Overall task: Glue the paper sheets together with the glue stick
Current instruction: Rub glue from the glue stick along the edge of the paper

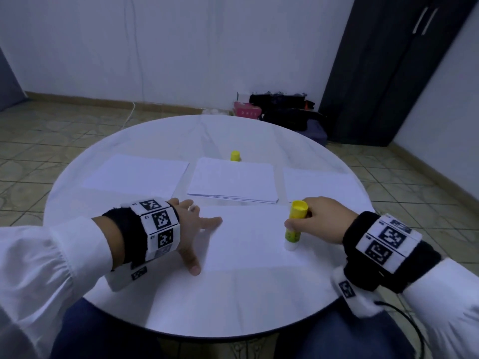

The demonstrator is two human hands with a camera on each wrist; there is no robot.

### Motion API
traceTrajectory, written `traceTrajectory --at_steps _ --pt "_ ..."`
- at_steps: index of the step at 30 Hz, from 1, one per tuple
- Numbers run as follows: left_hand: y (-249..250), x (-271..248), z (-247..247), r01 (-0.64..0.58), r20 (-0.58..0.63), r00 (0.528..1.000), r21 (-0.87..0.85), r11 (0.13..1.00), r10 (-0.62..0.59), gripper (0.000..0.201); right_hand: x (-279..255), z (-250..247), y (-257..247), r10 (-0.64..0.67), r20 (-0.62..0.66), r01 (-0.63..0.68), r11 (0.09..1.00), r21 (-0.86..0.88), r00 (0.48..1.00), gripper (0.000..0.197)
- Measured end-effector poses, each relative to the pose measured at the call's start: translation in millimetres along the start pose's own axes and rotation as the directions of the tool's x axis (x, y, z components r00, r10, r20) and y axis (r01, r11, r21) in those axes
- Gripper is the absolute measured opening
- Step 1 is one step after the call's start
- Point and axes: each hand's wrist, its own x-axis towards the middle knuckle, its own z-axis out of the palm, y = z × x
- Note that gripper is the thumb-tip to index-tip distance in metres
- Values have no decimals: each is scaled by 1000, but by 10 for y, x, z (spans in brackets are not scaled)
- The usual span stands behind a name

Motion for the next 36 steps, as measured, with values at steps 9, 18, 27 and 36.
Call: traceTrajectory --at_steps 9,18,27,36 --pt "-15 60 -10 3 57 998 12 1000 -4 125 500 -54 -51 98 -91 -101 994 -39 991 33" --pt "-78 146 33 -4 62 998 -69 998 8 130 -99 -10 63 -20 12 20 1000 -13 1000 27" --pt "-86 150 19 -3 60 998 -62 998 6 134 -129 -151 306 17 -3 -15 957 290 1000 23" --pt "-189 125 32 -28 74 997 37 999 26 131 486 -61 468 207 -117 -132 880 457 971 24"
